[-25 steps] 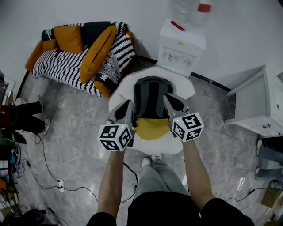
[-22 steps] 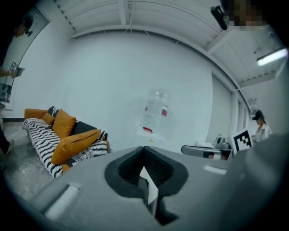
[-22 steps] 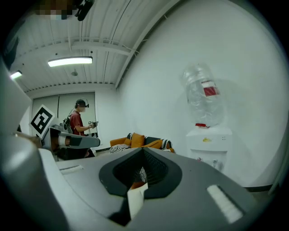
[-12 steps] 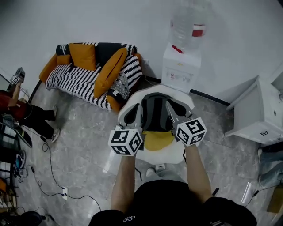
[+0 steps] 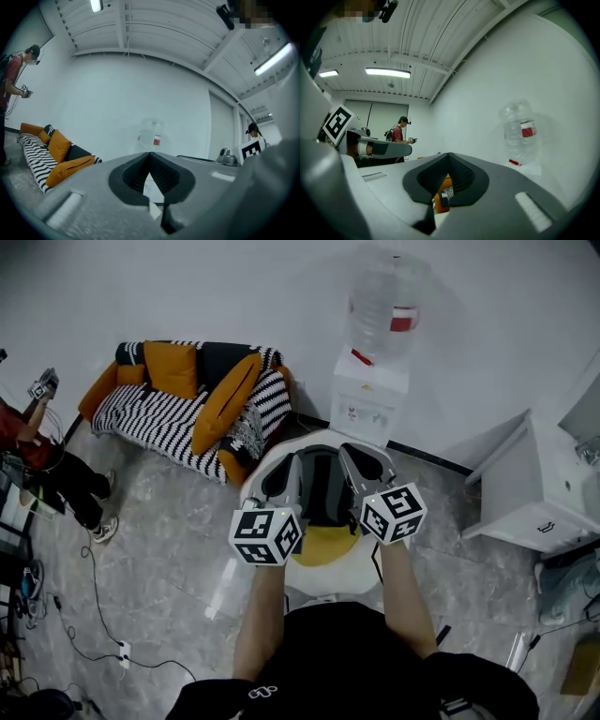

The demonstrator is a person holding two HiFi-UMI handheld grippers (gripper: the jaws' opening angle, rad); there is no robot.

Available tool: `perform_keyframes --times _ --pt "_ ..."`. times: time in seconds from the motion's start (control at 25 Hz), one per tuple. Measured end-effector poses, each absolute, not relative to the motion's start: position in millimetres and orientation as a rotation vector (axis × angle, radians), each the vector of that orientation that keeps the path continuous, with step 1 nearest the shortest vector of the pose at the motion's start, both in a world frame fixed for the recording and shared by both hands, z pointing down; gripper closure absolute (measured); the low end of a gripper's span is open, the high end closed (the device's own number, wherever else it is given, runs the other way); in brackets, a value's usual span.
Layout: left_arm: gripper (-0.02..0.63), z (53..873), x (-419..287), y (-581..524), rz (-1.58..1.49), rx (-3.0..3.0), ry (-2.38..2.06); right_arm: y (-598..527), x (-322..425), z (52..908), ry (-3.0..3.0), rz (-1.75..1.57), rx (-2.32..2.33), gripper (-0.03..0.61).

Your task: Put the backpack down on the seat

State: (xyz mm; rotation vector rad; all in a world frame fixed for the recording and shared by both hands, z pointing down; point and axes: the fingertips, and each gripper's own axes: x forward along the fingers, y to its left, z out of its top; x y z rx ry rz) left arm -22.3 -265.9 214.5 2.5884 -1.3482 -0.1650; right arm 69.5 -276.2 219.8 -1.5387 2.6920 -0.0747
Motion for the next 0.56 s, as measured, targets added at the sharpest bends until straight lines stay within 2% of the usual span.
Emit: perform_keyframes --times 0.56 --pt "0.614 213.5 -22.0 -272.4 -0.094 2.626 -1.403 -278.3 75.4 219.0 2.691 -0.057 -1.541 0.571"
